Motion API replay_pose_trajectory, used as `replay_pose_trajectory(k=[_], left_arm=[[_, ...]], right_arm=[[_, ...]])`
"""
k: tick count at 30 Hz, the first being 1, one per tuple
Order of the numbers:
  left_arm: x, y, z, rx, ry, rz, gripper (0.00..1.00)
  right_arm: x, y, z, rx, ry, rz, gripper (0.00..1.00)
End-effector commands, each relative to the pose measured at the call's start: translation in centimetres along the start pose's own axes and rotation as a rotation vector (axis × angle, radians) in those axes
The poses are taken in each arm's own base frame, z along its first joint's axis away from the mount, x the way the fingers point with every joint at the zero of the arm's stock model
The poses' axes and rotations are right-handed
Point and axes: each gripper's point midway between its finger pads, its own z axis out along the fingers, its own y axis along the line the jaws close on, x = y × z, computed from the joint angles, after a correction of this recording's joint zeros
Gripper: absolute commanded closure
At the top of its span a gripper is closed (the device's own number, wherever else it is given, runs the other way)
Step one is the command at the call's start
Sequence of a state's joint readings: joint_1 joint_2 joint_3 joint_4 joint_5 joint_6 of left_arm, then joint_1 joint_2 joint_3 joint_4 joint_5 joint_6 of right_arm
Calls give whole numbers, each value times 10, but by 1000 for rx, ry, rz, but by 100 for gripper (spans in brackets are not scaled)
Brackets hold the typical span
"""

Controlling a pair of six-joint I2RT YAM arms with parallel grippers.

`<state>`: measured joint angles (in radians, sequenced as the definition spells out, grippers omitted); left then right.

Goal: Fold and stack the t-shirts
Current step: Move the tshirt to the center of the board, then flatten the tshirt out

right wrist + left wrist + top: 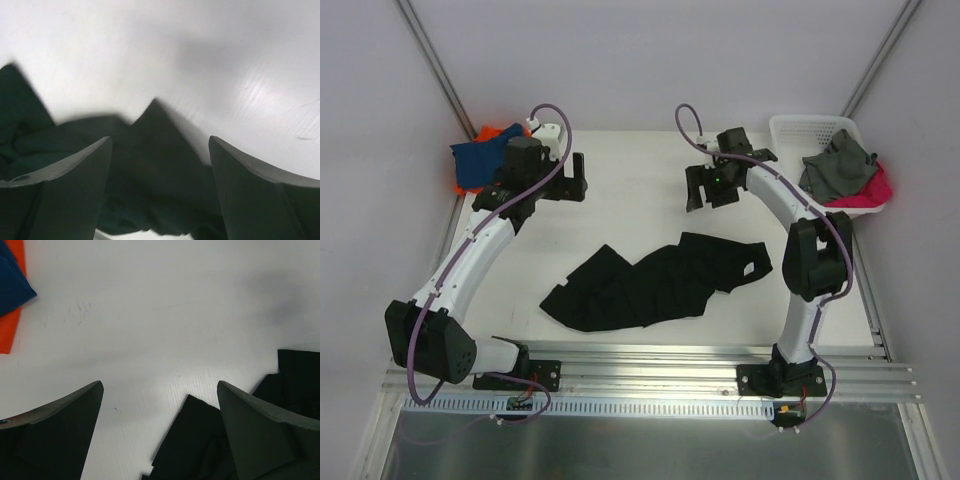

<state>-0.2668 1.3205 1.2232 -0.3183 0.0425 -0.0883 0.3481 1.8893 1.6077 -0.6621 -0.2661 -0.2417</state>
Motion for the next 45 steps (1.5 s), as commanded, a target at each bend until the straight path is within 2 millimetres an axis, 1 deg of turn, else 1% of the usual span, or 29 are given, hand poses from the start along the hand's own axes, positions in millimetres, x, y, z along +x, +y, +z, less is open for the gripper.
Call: replay_pose_trajectory(k=[1, 2, 3, 5, 9, 10, 12, 13, 14, 18, 19, 20, 23, 24, 28, 31, 32, 37, 38, 40, 43, 44, 45], left_arm=[[-34, -3, -21, 6, -100, 20, 1], [-34, -3, -22, 7, -98, 20, 1], [-34, -3, -21, 9, -99, 21, 1], [-33, -1, -20, 0, -94, 23, 1], [-32, 3, -17, -21, -90, 37, 1], [-32, 4, -16, -26, -86, 37, 1], [-32, 4, -15, -28, -84, 37, 1], [-31, 4, -13, -28, -80, 35, 1], [-31, 5, -12, -30, -79, 35, 1], [-33, 4, -11, -29, -80, 29, 1], [-33, 4, -11, -31, -80, 29, 1], [-34, 5, -11, -32, -82, 29, 1], [-36, 4, -14, -30, -89, 31, 0], [-36, 4, -14, -31, -91, 32, 1], [-35, 4, -15, -31, -91, 31, 1], [-35, 4, -15, -30, -90, 25, 1], [-34, 4, -14, -31, -88, 23, 1], [-33, 4, -13, -32, -84, 20, 1], [-34, 4, -13, -31, -87, 20, 1], [-33, 4, -12, -30, -80, 18, 1], [-33, 4, -12, -31, -84, 12, 1], [-32, 4, -11, -30, -79, 9, 1], [-31, 4, -10, -32, -78, 9, 1]], right_arm=[[-31, -36, 7, 18, -55, 43, 19], [-32, -44, 10, 29, -52, 52, 20], [-39, -48, 9, 35, -63, 51, 20], [-34, -49, 21, 16, -32, 63, 21], [-23, -38, 33, -42, 4, 83, 22], [-16, -35, 37, -51, 21, 86, 22], [-10, -27, 40, -79, 40, 98, 22], [-2, -23, 43, -93, 59, 107, 22], [1, -17, 44, -102, 70, 105, 22], [22, -6, 49, -123, 126, 130, 22], [26, -7, 50, -120, 134, 131, 22], [35, -6, 52, -119, 156, 136, 22], [47, -9, 51, -103, 179, 137, 22], [55, -10, 53, -101, 197, 142, 22], [62, -14, 55, -90, 211, 136, 22], [59, -16, 57, -84, 206, 131, 32], [58, -15, 58, -85, 205, 126, 39], [55, -14, 58, -82, 201, 113, 62], [56, -14, 58, -81, 202, 111, 67], [56, -13, 56, -78, 202, 104, 71], [58, -13, 55, -75, 203, 97, 81], [57, -14, 54, -71, 201, 94, 91], [56, -14, 53, -69, 196, 89, 97]])
